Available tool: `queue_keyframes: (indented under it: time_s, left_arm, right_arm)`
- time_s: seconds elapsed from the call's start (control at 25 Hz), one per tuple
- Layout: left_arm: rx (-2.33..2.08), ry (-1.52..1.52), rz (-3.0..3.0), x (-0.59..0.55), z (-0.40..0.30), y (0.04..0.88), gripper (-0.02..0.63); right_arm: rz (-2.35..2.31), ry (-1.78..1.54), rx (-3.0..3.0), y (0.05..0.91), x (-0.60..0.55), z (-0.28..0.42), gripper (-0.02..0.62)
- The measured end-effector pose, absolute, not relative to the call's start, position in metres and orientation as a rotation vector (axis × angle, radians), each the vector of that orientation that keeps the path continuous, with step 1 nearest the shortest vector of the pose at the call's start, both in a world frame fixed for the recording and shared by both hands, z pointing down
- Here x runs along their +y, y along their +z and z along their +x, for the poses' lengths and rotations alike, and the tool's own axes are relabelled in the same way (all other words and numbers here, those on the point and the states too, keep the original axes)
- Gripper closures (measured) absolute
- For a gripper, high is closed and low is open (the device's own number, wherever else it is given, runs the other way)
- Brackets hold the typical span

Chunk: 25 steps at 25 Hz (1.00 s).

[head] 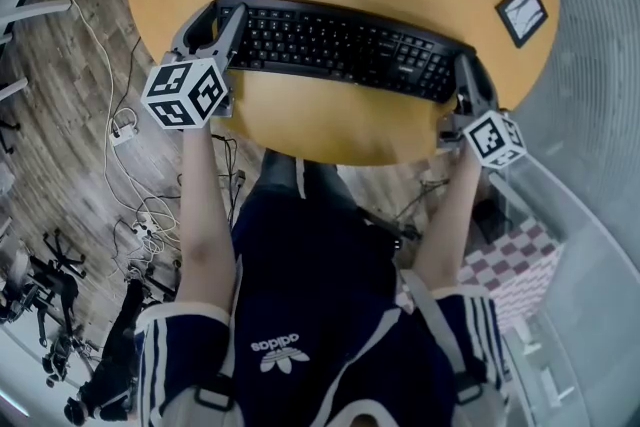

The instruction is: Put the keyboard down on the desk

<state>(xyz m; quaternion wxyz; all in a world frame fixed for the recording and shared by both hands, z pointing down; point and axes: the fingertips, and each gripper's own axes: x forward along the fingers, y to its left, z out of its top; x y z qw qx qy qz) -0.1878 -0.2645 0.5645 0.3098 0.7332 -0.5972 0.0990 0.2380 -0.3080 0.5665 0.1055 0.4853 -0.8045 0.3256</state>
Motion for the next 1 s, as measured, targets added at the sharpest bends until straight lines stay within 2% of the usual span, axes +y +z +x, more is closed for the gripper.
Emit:
queue_keyframes:
  time_s: [0.6,1.0]
  left_arm:
    - [-1.555,0.372,1.829,-0.273,-0.185,0.595,0.42]
    - [-1.557,0.428,1.779,-0.274,-0.183,0.603,0.42]
  right_arm:
    - [1.388,1.034,-2.21,0.597,-0.313,0.241,0.462]
    - [1.358,0.971,-2.145,0.603,-0.315,0.241,0.457]
